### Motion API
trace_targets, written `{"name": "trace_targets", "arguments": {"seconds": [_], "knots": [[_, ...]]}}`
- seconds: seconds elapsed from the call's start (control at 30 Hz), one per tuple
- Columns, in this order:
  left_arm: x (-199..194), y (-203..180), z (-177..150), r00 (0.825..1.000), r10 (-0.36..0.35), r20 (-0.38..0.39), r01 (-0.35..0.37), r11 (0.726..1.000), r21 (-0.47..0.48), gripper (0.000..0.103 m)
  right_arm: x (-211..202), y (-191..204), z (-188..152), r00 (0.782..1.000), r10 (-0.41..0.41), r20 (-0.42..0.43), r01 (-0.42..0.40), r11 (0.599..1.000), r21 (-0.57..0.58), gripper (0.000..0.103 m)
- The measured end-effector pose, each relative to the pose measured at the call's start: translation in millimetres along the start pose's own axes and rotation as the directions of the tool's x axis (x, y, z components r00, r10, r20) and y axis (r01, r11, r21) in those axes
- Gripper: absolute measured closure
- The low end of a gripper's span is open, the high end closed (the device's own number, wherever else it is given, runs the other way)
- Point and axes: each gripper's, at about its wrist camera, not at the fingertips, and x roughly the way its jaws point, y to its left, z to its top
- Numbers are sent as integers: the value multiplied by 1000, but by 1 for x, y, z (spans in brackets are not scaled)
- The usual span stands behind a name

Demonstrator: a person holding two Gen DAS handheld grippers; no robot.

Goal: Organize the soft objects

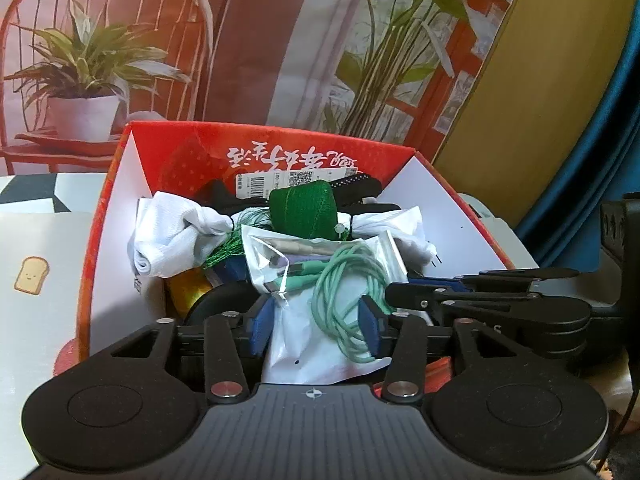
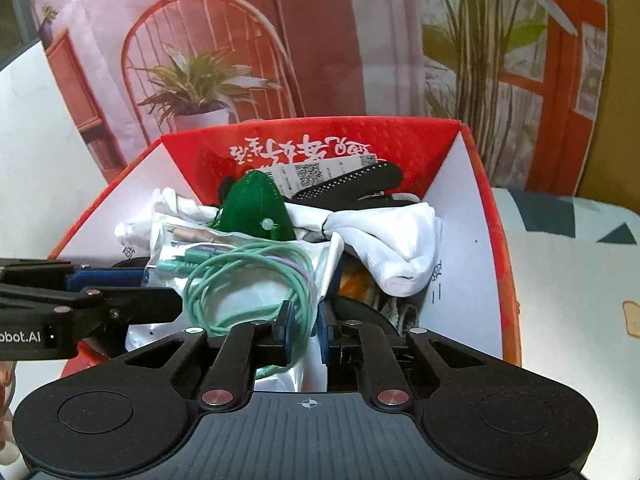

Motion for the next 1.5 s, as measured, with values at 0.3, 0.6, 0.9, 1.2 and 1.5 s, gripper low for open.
{"name": "trace_targets", "arguments": {"seconds": [0.3, 0.6, 0.9, 1.2, 1.5], "knots": [[-39, -19, 4, 994, 63, 92, -70, 995, 69, 7, -39, 1, 4, 997, -15, 81, 17, 999, -29, 71], [-86, -31, 6, 968, 176, 177, -187, 981, 49, 0, -95, 10, 4, 980, -30, 195, 44, 997, -67, 0], [-133, -43, 0, 931, 264, 251, -267, 963, -25, 0, -138, 23, -1, 960, -59, 273, 70, 997, -33, 0], [-181, -67, -9, 887, 329, 324, -351, 936, 9, 0, -179, 41, -6, 938, -76, 338, 91, 996, -27, 0], [-233, -89, -18, 838, 360, 409, -387, 922, -18, 0, -234, 60, -9, 913, -95, 398, 115, 993, -25, 0]]}}
